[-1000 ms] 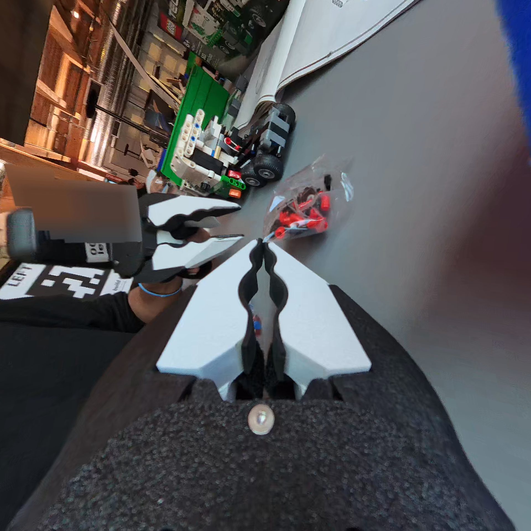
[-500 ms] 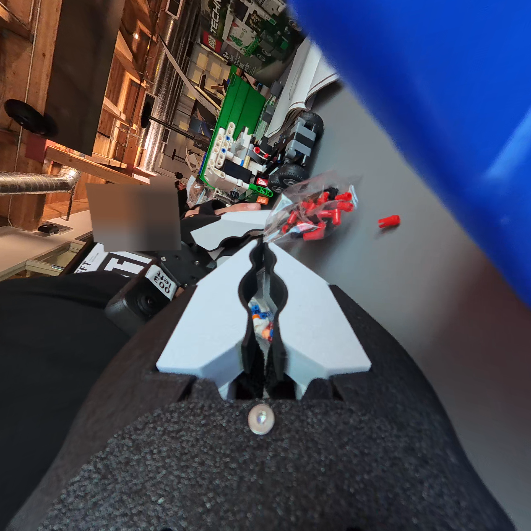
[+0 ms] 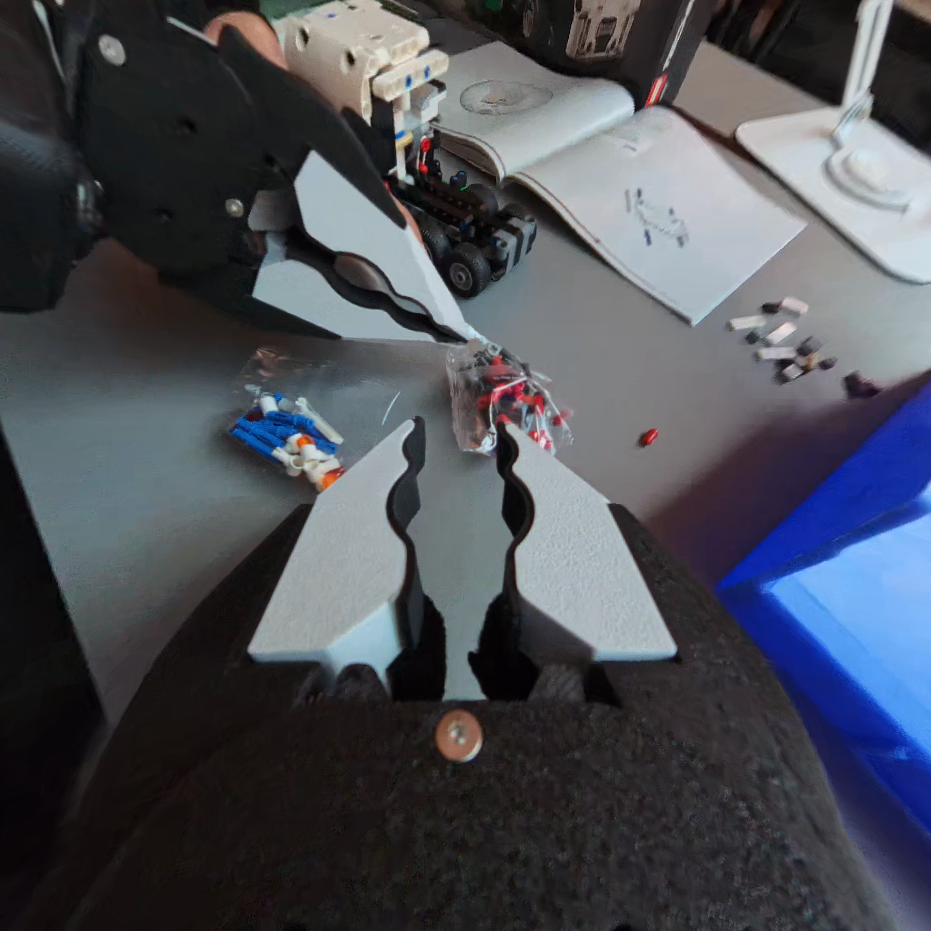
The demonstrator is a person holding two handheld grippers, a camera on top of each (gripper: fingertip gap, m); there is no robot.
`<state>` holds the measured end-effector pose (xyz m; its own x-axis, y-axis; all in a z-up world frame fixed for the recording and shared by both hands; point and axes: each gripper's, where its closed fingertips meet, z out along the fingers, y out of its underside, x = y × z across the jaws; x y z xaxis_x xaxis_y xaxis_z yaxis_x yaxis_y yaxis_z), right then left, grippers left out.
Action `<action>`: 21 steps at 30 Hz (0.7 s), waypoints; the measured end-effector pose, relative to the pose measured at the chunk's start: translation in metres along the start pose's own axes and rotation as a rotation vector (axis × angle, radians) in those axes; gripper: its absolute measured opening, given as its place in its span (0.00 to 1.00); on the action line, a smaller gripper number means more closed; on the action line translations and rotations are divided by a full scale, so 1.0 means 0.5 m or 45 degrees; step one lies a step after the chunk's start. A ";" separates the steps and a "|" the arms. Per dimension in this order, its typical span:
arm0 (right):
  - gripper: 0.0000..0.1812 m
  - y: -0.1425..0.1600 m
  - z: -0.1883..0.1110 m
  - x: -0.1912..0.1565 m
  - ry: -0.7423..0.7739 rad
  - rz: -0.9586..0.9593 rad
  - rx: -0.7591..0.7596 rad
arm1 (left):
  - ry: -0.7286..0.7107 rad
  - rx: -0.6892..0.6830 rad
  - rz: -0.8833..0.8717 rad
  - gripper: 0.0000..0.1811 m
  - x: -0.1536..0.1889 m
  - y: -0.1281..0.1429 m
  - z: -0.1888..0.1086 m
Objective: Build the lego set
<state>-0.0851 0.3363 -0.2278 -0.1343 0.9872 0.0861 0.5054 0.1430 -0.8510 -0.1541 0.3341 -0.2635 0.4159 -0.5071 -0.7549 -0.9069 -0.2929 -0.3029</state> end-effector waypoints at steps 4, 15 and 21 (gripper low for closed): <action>0.14 0.004 0.027 -0.012 0.122 -0.311 -0.090 | 0.015 -0.017 -0.001 0.00 0.000 -0.007 0.001; 0.00 0.007 0.045 0.045 0.211 -0.401 -0.159 | 0.023 -0.011 0.016 0.00 -0.040 -0.016 -0.006; 0.00 -0.012 0.042 0.059 0.097 -0.208 -0.136 | 0.189 -0.038 0.026 0.00 -0.059 -0.016 -0.007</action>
<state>-0.1100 0.3630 -0.2307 -0.1588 0.9523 0.2607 0.5702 0.3040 -0.7632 -0.1588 0.3484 -0.2367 0.4049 -0.6269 -0.6656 -0.9137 -0.3042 -0.2693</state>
